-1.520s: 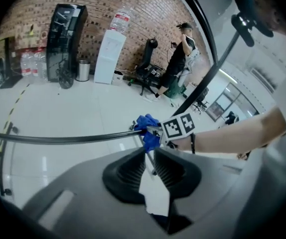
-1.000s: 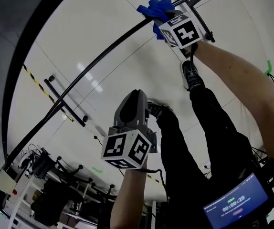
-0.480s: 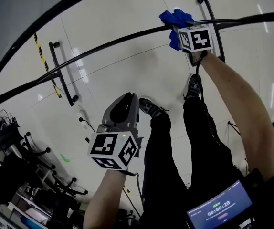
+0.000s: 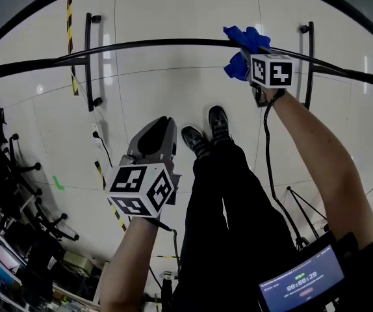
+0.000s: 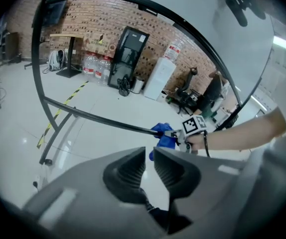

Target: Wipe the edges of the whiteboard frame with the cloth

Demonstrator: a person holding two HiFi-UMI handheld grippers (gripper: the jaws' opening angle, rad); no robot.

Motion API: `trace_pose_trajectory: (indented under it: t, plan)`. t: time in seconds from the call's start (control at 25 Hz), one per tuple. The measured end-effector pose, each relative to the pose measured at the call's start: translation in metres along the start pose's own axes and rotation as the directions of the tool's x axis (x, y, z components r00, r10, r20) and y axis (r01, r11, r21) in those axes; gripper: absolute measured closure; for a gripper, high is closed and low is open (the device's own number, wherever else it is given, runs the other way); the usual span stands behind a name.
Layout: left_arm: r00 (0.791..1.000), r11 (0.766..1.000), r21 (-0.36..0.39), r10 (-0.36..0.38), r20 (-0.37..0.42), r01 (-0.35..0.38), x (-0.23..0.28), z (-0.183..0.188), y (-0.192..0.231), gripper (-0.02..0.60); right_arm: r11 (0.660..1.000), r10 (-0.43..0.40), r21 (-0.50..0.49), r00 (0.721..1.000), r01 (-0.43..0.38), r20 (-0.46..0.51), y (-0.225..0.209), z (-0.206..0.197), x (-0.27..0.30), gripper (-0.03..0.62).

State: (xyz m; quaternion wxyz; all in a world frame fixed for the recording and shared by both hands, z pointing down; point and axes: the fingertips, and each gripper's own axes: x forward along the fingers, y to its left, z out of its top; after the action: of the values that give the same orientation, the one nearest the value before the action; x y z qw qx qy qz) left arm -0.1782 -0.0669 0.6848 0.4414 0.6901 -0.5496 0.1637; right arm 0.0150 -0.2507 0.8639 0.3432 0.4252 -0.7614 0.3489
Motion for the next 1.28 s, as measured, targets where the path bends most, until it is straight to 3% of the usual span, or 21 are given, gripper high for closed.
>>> trace_pose_trajectory:
  t: [0.32, 0.52, 0.64, 1.0, 1.28]
  plan:
    - [0.998, 0.999, -0.022, 0.05, 0.037, -0.049, -0.003, 0.012, 0.003, 0.532, 0.998, 0.059, 0.026, 0.998, -0.058, -0.018, 0.016, 0.004, 0.025, 0.516]
    - [0.996, 0.998, -0.056, 0.046, 0.08, -0.042, -0.001, 0.034, 0.004, 0.532, 0.997, 0.076, -0.008, 0.996, -0.077, -0.039, 0.03, 0.02, 0.035, 0.516]
    - [0.995, 0.996, -0.088, 0.033, 0.091, -0.025, -0.015, 0.029, 0.017, 0.532, 0.998, 0.066, -0.018, 0.997, -0.066, -0.037, 0.047, 0.028, 0.031, 0.515]
    - [0.994, 0.981, -0.19, 0.062, 0.087, -0.044, -0.049, 0.01, 0.095, 0.534, 0.999, 0.026, -0.023, 0.999, -0.027, -0.042, 0.087, 0.039, 0.04, 0.514]
    - [0.99, 0.974, -0.218, 0.08, 0.113, -0.054, -0.092, 0.024, 0.157, 0.534, 0.999, -0.042, -0.005, 0.999, 0.042, -0.035, 0.134, 0.061, 0.058, 0.514]
